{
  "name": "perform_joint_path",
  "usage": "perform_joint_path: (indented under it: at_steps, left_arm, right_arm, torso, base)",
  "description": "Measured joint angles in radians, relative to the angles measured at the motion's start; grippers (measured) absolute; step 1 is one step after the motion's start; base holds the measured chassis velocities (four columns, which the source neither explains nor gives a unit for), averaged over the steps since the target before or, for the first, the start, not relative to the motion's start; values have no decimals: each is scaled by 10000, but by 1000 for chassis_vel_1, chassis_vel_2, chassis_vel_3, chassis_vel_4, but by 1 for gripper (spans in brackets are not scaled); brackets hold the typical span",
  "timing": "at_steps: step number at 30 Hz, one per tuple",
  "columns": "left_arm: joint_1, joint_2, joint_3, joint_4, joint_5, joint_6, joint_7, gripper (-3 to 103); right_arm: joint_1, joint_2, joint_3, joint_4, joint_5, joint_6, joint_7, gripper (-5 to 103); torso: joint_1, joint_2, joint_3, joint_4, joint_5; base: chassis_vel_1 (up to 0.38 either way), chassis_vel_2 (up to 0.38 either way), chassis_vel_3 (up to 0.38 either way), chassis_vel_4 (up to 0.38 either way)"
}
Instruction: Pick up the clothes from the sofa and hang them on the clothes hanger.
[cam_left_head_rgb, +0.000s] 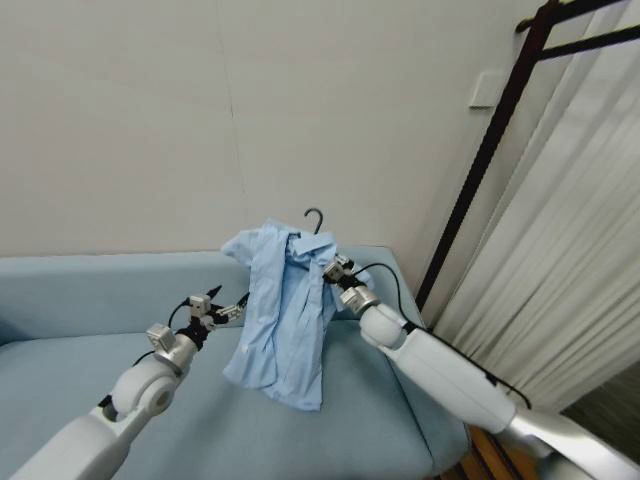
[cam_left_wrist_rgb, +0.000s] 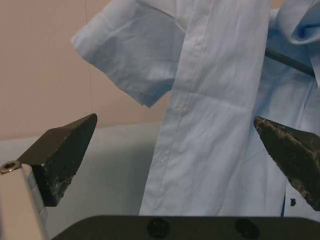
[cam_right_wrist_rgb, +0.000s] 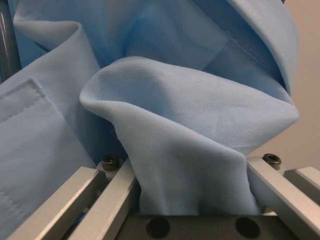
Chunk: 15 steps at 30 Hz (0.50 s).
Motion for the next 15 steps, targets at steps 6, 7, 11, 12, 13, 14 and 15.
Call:
perform_joint_path:
  at_steps: [6, 7, 11, 12, 13, 14, 15]
  left_arm:
    - [-12, 1087, -1191, -870, -1193, 258, -251, 100]
    - [-11, 1315, -1508, -933, -1514, 286, -257, 100]
    - [-16, 1776, -2289, -868, -2495, 319, -262, 100]
    - [-67, 1961, -2584, -757, -2922, 337, -244, 100]
    - [-142, 2126, -2829, -632, -3289, 355, -196, 100]
    - [-239, 2290, -3028, -492, -3624, 381, -136, 100]
    - [-407, 2462, -3181, -324, -3955, 416, -81, 100]
  right_arm:
    - [1694, -1045, -462, 158, 360, 436, -666, 10]
    - [1964, -1179, -546, 215, 498, 525, -801, 10]
    - [2376, -1387, -713, 339, 801, 730, -951, 10]
    - [2435, -1481, -753, 419, 826, 862, -958, 10]
    - [2440, -1568, -774, 512, 791, 972, -960, 10]
    - [2425, -1672, -791, 621, 703, 1084, -960, 10]
    - [2377, -1792, -811, 729, 553, 1215, -960, 10]
  torso:
    - [0, 0, 0, -1, 3]
    - [-1, 1, -1, 1, 0]
    - [-1, 0, 0, 2, 0]
    - [-1, 0, 0, 4, 1]
    - [0, 0, 0, 4, 1]
    - [0, 0, 0, 4, 1]
    - [-1, 0, 0, 4, 1]
  base:
    - [0, 0, 0, 0]
    - [0, 0, 0, 0]
    - [0, 0, 0, 0]
    - [0, 0, 0, 0]
    - [0, 0, 0, 0]
    - [0, 0, 0, 0]
    - [0, 0, 0, 0]
